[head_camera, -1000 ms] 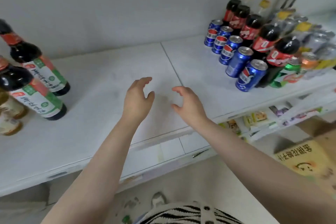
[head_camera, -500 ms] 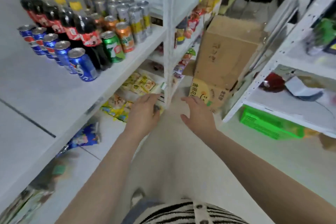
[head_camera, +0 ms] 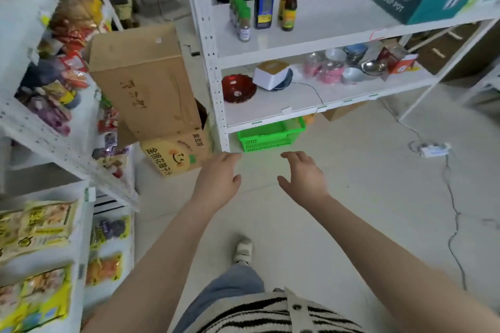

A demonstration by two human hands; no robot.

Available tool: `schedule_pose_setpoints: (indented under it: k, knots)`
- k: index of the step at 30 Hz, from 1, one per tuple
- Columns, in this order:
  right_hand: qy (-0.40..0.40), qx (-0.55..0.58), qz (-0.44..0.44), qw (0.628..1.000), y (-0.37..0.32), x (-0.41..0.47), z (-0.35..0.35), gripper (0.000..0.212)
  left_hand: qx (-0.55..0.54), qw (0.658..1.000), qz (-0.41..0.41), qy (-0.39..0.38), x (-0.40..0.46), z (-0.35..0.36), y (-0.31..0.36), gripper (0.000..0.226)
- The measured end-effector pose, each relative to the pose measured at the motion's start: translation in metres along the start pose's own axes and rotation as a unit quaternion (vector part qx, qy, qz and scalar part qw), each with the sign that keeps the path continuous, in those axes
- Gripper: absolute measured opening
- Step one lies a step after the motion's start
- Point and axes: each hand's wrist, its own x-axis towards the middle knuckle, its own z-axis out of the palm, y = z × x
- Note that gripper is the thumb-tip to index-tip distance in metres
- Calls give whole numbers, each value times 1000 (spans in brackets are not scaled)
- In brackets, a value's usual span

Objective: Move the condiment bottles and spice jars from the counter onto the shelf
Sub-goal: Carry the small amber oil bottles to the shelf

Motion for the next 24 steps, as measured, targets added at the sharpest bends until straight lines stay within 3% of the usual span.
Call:
schedule_pose_setpoints:
  k: [14,24]
  knots:
    - [59,43,185,980,107,108,-52,56,-2,984,162,-79,224,23,91,53]
    - [44,50,190,980,236,191,-86,54,-8,979,170,-113,339,91,186,52]
